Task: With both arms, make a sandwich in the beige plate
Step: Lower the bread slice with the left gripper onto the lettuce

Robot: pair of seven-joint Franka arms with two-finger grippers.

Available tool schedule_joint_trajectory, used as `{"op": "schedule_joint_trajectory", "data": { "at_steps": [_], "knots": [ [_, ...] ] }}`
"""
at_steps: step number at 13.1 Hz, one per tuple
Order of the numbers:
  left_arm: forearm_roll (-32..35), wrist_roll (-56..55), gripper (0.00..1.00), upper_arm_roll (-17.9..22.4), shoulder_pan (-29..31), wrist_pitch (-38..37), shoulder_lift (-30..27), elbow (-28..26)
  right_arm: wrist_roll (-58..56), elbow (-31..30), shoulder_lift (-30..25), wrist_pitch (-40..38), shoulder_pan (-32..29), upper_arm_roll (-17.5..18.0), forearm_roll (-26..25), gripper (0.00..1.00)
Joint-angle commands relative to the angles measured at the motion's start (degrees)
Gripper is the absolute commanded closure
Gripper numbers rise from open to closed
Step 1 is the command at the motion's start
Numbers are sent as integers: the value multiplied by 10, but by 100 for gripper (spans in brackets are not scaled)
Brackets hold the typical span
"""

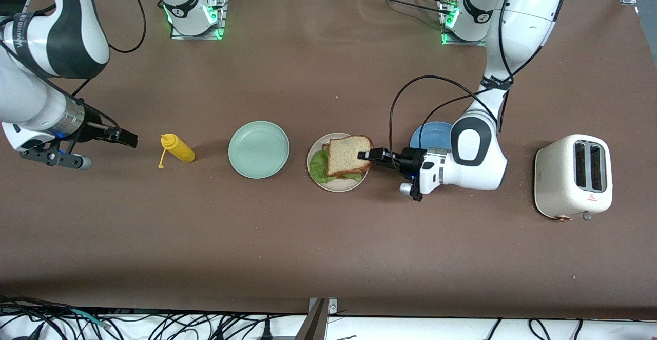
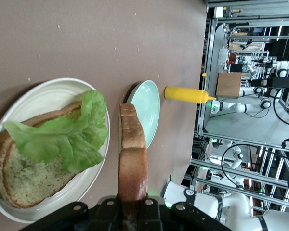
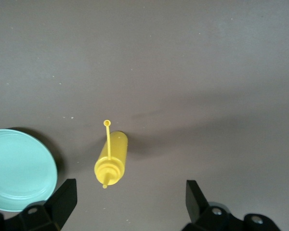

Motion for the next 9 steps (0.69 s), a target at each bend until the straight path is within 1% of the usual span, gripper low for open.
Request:
{"op": "schedule_joint_trajectory", "data": {
  "at_steps": [1,4,6,7,8,9],
  "knots": [
    [-26,41,100,5,-17,6,14,-6,-7,-29,-41,10,0,1,-43,0],
    [-50,56,100,5,-22,6,26,-5,1,-29,-40,12,2,-1,-42,0],
    [-92,110,100,5,-22,6,43,-2,1,-29,-39,11,4,-1,-41,0],
    [-104,149,93,5,-21,4,54,0,1,-29,-40,11,3,0,-40,0],
    [-105,185,58,5,-21,4,62,0,1,-30,-42,10,4,0,-40,0],
    [-105,200,15,5,-17,4,68,-2,0,-29,-43,8,3,-1,-40,0]
  ]
}}
